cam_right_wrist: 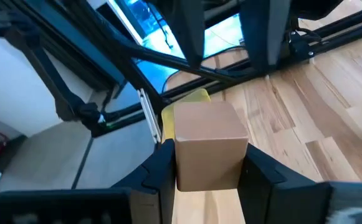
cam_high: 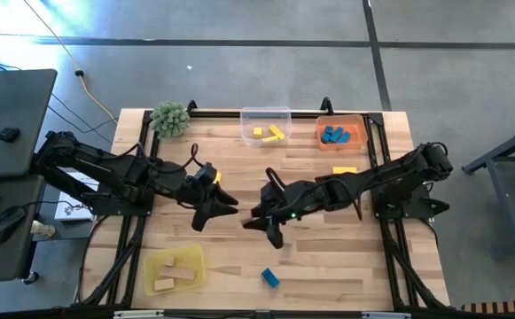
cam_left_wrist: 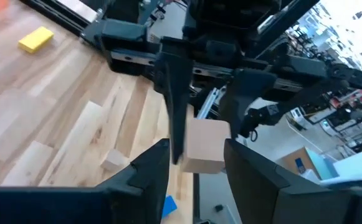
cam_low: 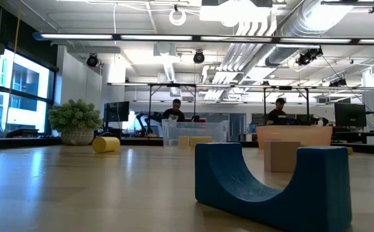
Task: Sort & place blocks by color
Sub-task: Put the brown block into the yellow bin, then put the yellow block into the transparent bin
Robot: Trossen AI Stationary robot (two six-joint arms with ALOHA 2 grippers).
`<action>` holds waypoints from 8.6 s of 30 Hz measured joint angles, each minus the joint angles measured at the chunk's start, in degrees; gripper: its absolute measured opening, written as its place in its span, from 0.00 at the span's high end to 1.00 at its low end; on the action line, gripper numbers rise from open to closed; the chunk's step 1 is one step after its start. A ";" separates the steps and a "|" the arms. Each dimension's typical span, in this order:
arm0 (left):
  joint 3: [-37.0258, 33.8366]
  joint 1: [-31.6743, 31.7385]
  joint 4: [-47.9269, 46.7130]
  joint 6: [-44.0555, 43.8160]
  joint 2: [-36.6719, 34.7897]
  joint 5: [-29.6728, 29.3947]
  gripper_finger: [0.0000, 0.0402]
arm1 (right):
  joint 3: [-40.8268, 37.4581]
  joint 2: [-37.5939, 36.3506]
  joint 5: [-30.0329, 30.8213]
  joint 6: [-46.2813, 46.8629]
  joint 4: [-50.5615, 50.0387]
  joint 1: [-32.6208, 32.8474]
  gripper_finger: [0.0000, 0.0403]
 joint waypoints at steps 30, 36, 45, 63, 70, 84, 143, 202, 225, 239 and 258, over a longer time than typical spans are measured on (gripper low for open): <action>0.00 0.20 -0.11 6.36 0.00 -3.43 0.65 | -0.09 0.00 3.49 6.37 4.83 -2.91 0.74; 0.00 0.45 -0.28 8.35 -0.02 -5.30 0.64 | -0.09 0.00 3.15 6.98 4.70 -3.46 0.74; -0.02 2.45 -0.42 9.82 -0.07 -3.76 0.64 | -0.09 -0.02 4.45 7.01 4.44 -3.74 0.74; -0.02 2.80 0.13 19.12 0.00 -1.30 0.62 | -0.09 0.02 2.21 5.21 4.62 -3.98 0.74; -0.02 2.80 0.15 19.36 0.04 -1.32 0.50 | -0.09 0.07 2.04 5.19 4.52 -3.98 0.74; 0.00 2.86 0.59 17.84 1.63 -0.81 0.63 | -0.09 0.12 1.95 4.35 3.46 -4.29 0.74; -0.02 -23.37 -38.66 -14.77 5.14 1.46 0.76 | 0.00 0.02 -7.44 1.49 -20.30 -4.49 0.47; 0.00 -20.23 -38.64 -14.86 10.22 2.98 0.50 | -0.07 0.00 -4.44 1.00 -25.07 -6.14 0.47; 0.00 3.33 -37.48 9.67 -3.26 -14.89 0.50 | -0.07 0.00 1.10 2.66 -25.68 -14.68 0.47; -0.02 22.20 -37.64 3.79 -1.58 -11.58 0.40 | -0.07 0.00 1.06 -4.06 -35.12 -23.05 0.47; -0.02 32.02 -37.83 -9.57 15.72 -1.05 0.41 | -0.07 0.00 -7.85 -16.11 -36.66 -35.23 0.47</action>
